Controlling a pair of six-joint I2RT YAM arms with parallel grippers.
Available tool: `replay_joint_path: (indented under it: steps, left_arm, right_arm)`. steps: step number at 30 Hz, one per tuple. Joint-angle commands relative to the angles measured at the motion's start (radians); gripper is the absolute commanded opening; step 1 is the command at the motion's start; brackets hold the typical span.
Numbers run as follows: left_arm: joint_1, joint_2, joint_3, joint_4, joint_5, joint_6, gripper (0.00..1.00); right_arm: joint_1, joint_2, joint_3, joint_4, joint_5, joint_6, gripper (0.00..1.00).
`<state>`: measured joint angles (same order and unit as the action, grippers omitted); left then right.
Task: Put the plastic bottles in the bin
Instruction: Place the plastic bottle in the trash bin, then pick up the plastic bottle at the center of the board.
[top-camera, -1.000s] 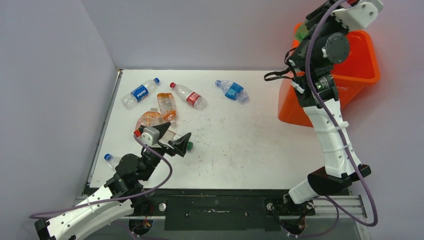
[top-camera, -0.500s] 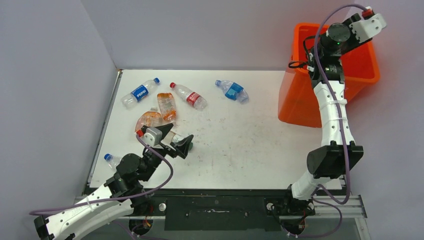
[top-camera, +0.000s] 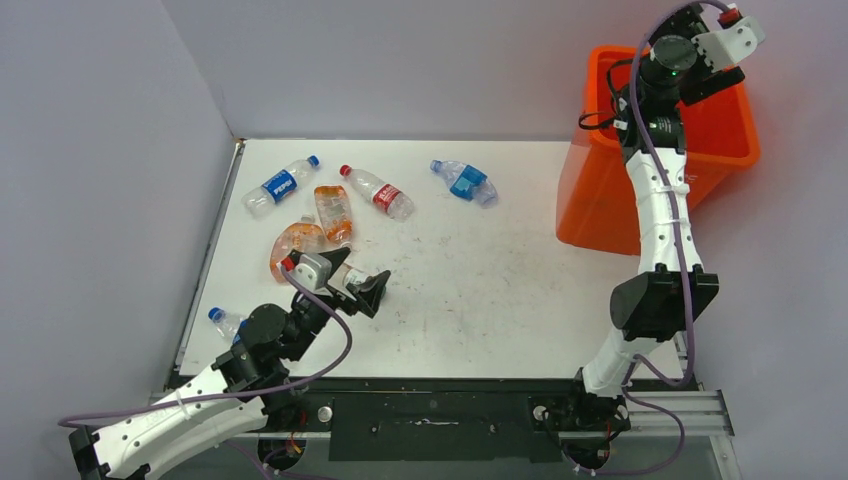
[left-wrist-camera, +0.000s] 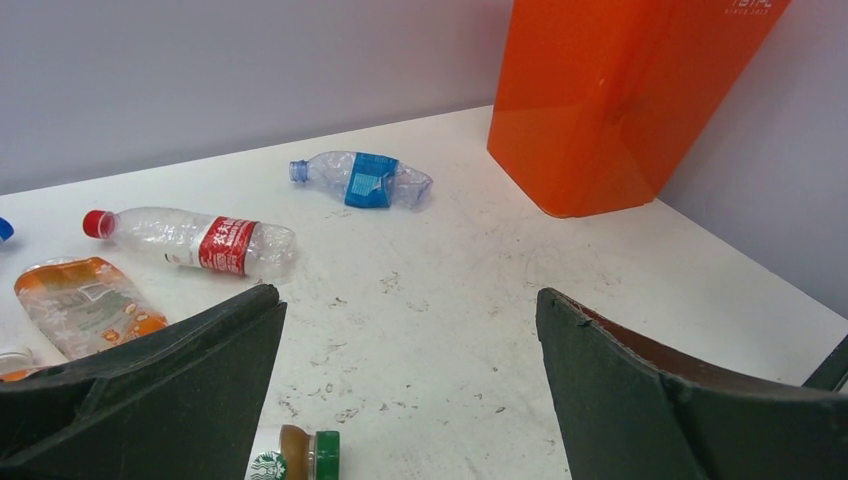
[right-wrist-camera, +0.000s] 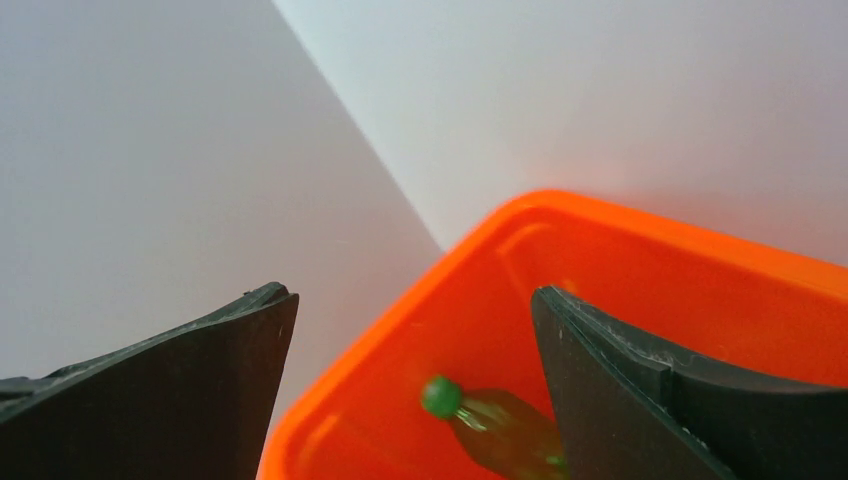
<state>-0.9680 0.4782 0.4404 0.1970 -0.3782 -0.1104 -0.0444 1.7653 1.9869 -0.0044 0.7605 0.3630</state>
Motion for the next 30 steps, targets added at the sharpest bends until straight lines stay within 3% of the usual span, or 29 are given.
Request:
replay_joint_path:
  steps: [1,5,9,16,23,27,30]
  left_arm:
    - [-0.006,0.006,0.052,0.001,-0.011,0.013,0.96]
    - [-0.005,0.001,0.054,-0.009,-0.038,0.014,0.96]
    - [-0.003,0.009,0.077,-0.074,-0.119,0.009,0.96]
    - [0.004,0.082,0.149,-0.236,-0.344,-0.046,0.96]
    - [0.01,0.129,0.185,-0.297,-0.404,-0.028,0.96]
    - [-0.004,0.059,0.161,-0.24,-0.413,0.092,0.96]
    - [-0.013,-0.003,0.122,-0.154,-0.403,0.165,0.96]
  right_arm:
    - [0.105,-0.047,0.131,0.051,-0.079,0.049,0.9]
    - [0.306,-0.107,0.135,0.108,-0.132,-0.045,0.9]
    - [0.543,-0.287,-0.175,0.285,-0.258,-0.138,0.9]
    - [0.845,-0.454,-0.645,0.208,-0.358,-0.054,0.9]
    - [0.866,-0.54,-1.126,0.291,-0.578,0.067,0.91]
    - [0.876,-0.474,-1.295,0.439,-0.841,0.08,0.97]
    - [0.909,-0.402,-1.38,0.553,-0.91,0.065,0.98]
